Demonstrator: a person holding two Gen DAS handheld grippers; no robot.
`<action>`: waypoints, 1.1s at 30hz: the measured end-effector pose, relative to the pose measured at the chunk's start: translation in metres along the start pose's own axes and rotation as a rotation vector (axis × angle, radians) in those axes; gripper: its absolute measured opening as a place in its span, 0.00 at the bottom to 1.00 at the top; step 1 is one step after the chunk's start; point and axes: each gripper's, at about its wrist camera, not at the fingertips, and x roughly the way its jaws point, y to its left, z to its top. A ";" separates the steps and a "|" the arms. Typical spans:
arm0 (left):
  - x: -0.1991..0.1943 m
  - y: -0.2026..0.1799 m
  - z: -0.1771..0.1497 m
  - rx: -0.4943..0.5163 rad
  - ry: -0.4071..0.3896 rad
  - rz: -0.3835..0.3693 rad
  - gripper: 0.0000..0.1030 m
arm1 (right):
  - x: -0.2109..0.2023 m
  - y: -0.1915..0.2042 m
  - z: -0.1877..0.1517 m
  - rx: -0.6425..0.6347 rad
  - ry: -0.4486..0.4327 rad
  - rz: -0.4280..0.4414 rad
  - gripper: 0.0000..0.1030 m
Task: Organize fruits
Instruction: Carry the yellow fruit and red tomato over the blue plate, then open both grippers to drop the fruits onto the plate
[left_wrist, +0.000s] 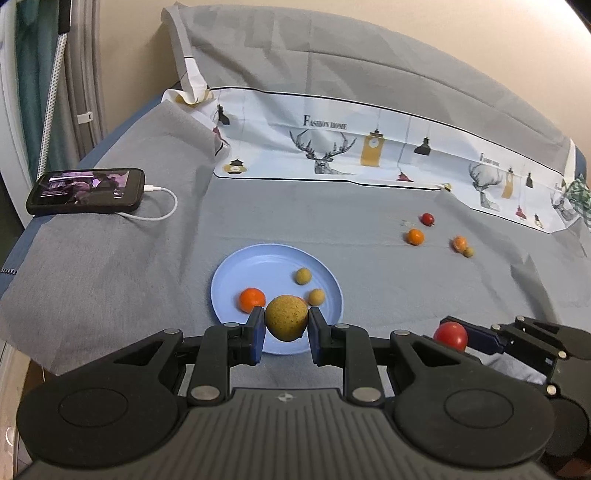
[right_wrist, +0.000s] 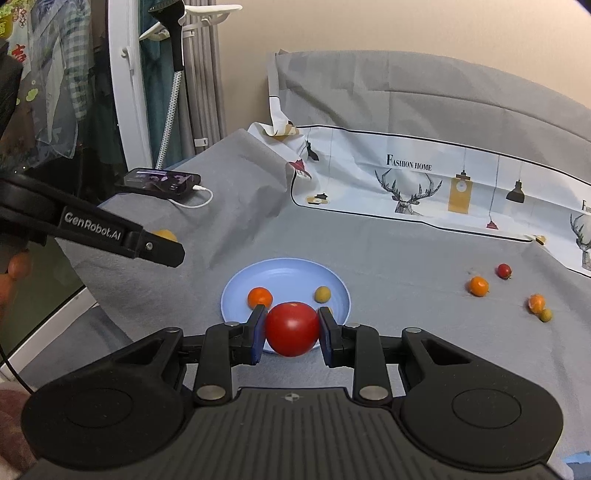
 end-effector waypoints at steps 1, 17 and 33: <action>0.006 0.001 0.004 -0.003 0.003 0.005 0.26 | 0.004 -0.001 0.001 -0.003 0.004 0.001 0.30; 0.099 0.021 0.041 -0.005 0.084 0.051 0.26 | 0.103 -0.006 0.020 0.011 0.118 0.037 0.30; 0.191 0.042 0.044 0.030 0.197 0.124 0.26 | 0.172 -0.009 0.019 -0.033 0.195 0.045 0.30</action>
